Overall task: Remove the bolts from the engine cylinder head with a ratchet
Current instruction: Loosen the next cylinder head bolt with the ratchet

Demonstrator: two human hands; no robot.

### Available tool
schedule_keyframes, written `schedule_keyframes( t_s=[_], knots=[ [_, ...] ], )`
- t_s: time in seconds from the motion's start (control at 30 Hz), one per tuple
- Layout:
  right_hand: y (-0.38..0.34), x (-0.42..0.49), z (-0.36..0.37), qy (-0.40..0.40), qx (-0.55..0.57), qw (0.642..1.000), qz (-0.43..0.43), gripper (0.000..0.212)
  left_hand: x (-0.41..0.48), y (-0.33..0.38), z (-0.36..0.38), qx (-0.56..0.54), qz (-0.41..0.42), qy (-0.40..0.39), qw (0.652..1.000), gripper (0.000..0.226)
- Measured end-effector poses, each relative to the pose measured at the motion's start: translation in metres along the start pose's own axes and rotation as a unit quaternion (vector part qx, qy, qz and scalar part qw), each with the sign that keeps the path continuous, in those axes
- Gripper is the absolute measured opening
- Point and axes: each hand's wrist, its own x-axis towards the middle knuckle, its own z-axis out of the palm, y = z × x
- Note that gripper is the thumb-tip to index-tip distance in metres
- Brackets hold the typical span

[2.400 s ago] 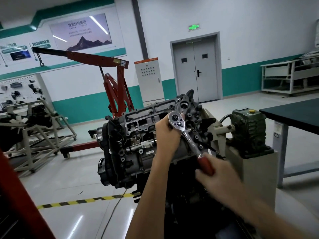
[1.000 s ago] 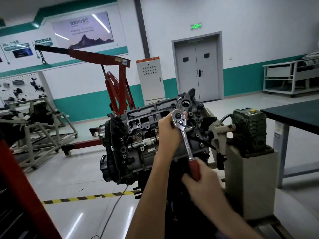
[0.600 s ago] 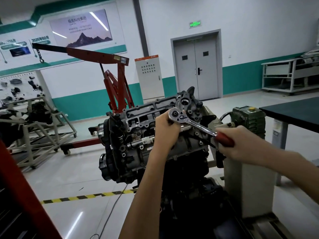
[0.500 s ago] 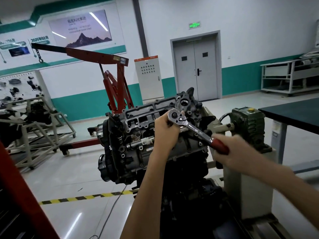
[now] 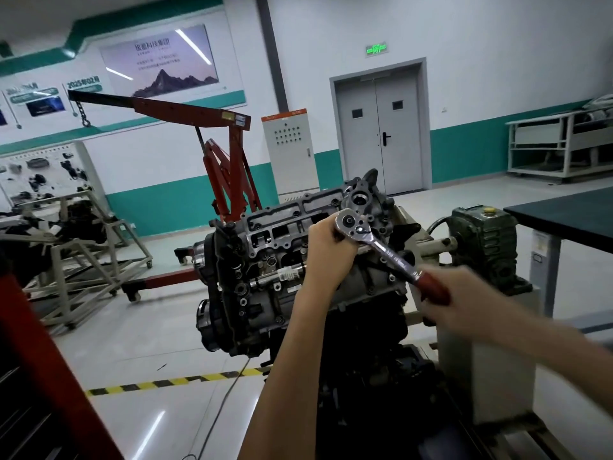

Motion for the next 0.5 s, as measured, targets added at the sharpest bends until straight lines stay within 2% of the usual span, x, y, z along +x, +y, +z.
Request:
schedule_keyframes(
  t_s=[0.07,0.13,0.23,0.3,0.37,0.43,0.5],
  knots=[
    [0.011,0.016,-0.029,-0.007,-0.076,0.997,-0.029,0.019,0.001,-0.001,0.002,0.004,-0.005,0.004,1.0,0.029],
    [0.014,0.021,-0.03,0.013,-0.077,0.996,-0.036,0.013,-0.002,-0.002,0.004,-0.006,-0.006,0.019,1.0,0.024],
    [0.003,-0.001,0.019,0.09,0.041,0.995,-0.001,0.014,-0.005,-0.004,0.007,-0.02,-0.004,0.048,0.999,0.042],
    [-0.019,-0.014,0.063,0.15,0.146,0.977,0.034,0.023,-0.004,-0.003,0.01,-0.023,-0.001,0.065,0.998,0.047],
    [-0.045,-0.011,0.099,0.161,0.258,0.95,0.068,0.025,-0.005,-0.001,0.01,-0.016,0.002,0.071,0.997,0.048],
    [-0.059,-0.006,0.119,0.169,0.299,0.936,0.073,0.024,-0.007,0.001,0.008,-0.019,0.006,0.055,0.998,0.05],
    [-0.054,-0.006,0.107,0.149,0.271,0.949,0.061,0.024,-0.006,0.002,0.005,-0.027,0.002,0.042,0.999,0.051]
  ],
)
